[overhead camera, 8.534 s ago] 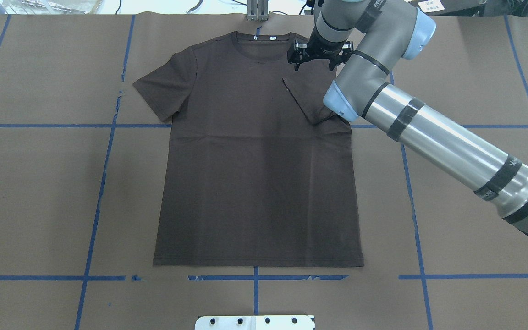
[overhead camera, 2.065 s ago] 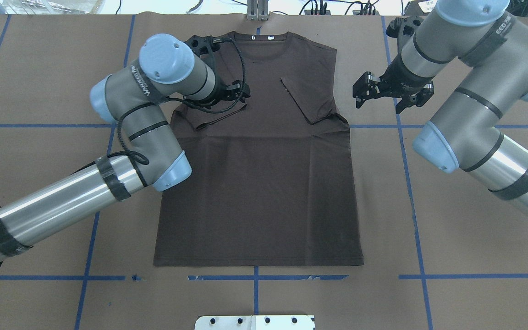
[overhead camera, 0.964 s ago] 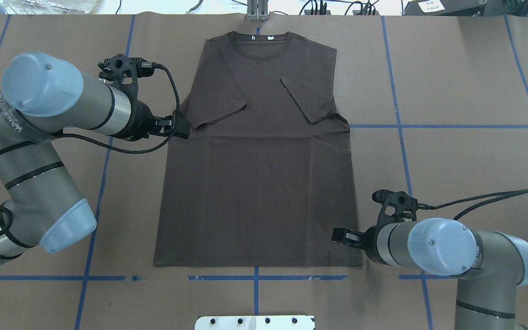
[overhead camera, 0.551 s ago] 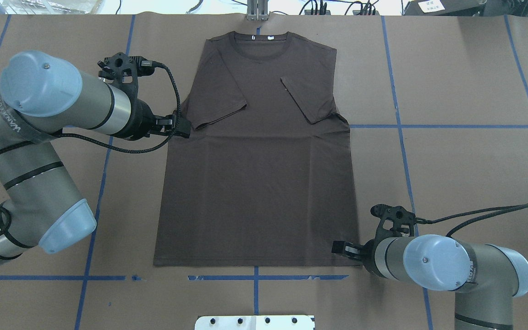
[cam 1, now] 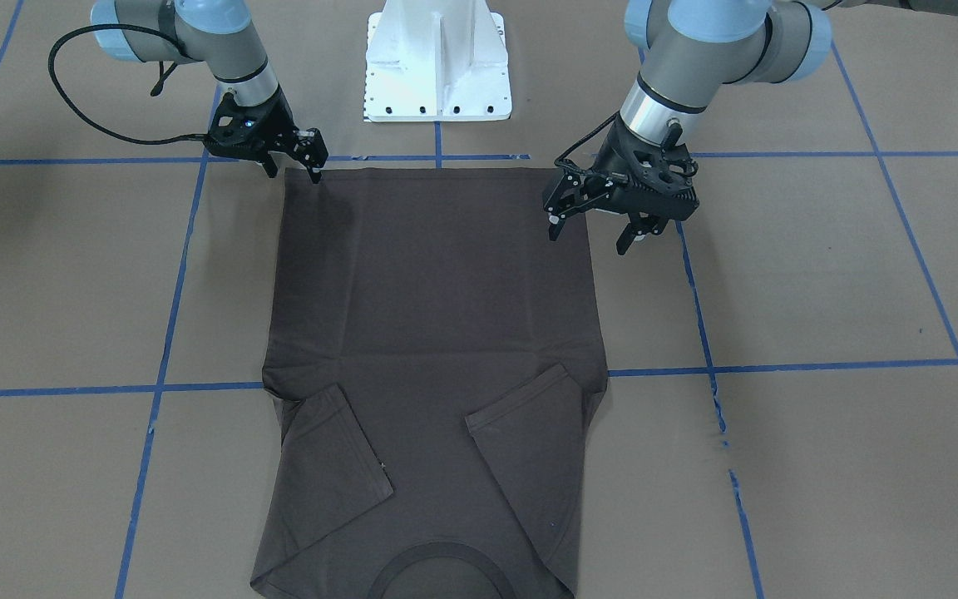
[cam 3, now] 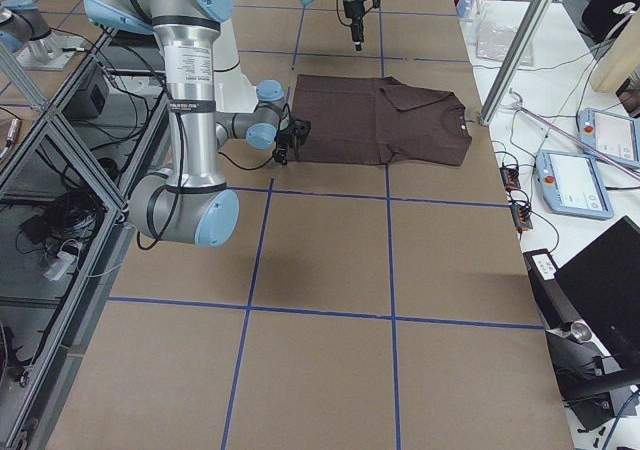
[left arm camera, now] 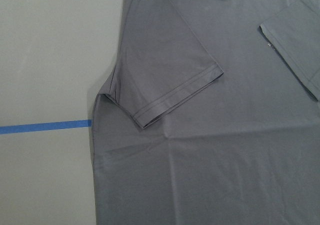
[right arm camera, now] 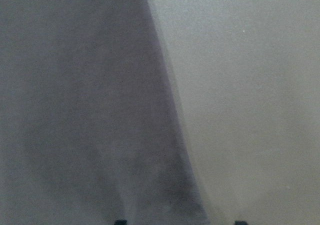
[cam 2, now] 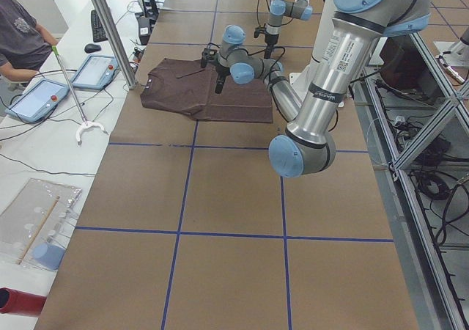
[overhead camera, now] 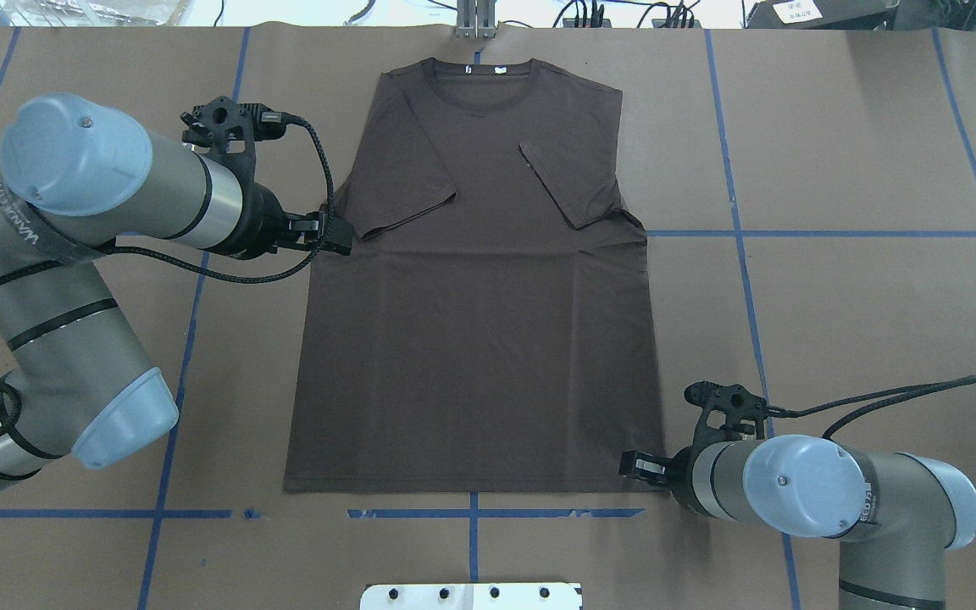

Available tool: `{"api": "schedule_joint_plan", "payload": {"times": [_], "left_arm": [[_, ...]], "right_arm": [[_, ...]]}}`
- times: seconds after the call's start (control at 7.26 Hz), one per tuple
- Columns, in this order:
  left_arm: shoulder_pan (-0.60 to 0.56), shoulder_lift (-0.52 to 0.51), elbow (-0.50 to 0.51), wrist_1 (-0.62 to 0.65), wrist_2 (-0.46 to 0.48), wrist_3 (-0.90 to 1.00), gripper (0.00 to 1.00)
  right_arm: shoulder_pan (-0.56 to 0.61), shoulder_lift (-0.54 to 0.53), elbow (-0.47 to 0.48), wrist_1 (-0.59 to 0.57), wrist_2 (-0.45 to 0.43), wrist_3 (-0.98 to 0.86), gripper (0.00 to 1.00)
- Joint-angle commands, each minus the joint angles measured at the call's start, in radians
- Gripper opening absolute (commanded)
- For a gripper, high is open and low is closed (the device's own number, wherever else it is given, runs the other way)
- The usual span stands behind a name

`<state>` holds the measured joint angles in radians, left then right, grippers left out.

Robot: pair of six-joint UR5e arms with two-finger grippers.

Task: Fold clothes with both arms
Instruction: 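Move the right gripper to one hem corner while the left moves to the other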

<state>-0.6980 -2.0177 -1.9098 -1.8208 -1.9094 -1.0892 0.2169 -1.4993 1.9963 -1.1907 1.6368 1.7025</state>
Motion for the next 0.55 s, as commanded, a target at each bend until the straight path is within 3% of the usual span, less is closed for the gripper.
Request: {"api": "schedule_joint_plan", "payload": {"times": [0.0, 0.41], "left_arm": [[0.000, 0.000, 0.002, 0.000, 0.001, 0.000, 1.00], [0.000, 0.000, 0.006, -0.002, 0.001, 0.000, 1.00]], "right_arm": [[0.004, -0.002, 0.004, -0.001, 0.012, 0.000, 0.15], [0.004, -0.001, 0.012, -0.004, 0.015, 0.000, 0.00]]}}
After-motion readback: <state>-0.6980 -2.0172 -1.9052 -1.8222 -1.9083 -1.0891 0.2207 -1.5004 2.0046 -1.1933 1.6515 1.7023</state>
